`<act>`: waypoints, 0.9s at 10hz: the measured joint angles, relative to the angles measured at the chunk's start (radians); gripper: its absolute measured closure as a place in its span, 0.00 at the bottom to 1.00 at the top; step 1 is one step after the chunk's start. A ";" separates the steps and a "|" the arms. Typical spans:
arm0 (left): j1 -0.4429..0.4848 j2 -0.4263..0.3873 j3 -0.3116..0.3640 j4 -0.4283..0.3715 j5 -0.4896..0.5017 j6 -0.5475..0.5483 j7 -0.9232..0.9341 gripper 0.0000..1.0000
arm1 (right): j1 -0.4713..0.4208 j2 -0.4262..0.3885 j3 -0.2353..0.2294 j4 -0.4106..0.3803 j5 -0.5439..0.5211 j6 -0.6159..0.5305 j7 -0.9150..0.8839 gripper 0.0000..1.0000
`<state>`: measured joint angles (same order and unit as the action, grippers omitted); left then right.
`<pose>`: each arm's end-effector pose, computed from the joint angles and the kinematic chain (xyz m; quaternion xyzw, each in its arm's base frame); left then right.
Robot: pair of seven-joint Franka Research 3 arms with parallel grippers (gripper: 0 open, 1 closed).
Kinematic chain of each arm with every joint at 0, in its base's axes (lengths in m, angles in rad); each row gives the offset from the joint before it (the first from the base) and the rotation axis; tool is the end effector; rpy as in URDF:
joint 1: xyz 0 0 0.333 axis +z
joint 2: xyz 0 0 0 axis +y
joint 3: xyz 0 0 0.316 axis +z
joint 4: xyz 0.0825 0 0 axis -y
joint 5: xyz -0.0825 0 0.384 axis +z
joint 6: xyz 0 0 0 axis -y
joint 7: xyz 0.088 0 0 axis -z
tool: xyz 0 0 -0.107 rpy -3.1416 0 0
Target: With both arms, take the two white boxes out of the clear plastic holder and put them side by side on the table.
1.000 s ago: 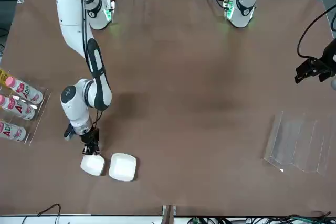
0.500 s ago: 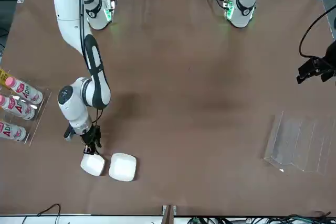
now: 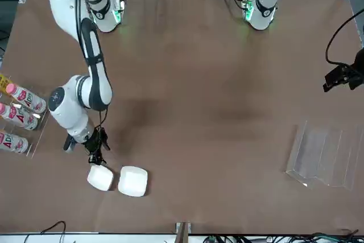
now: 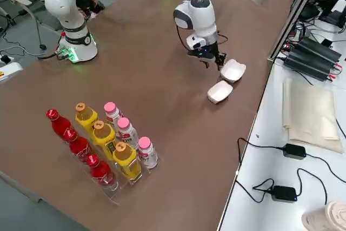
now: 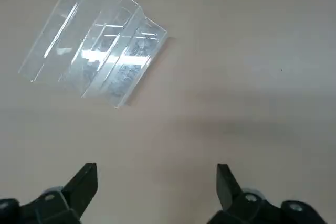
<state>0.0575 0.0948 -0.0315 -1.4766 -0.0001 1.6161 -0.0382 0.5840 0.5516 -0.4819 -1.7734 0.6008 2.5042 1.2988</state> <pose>0.5885 0.0162 0.6191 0.9992 0.0322 0.0224 0.0017 0.6723 0.1001 0.3031 -0.7075 0.6884 -0.0445 0.1539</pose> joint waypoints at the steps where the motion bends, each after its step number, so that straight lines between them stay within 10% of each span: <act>1: 0.000 0.000 0.000 0.000 0.000 0.000 0.000 0.00 | 0.000 -0.020 -0.013 0.017 -0.047 -0.053 -0.046 0.09; 9: -0.001 0.000 -0.001 0.004 0.000 0.000 -0.001 0.00 | -0.016 -0.173 -0.056 0.057 -0.197 -0.370 -1.065 0.00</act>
<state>0.0569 0.0948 -0.0321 -1.4730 -0.0002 1.6161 -0.0387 0.5677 0.3782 -0.5377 -1.7163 0.4040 2.1342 0.2342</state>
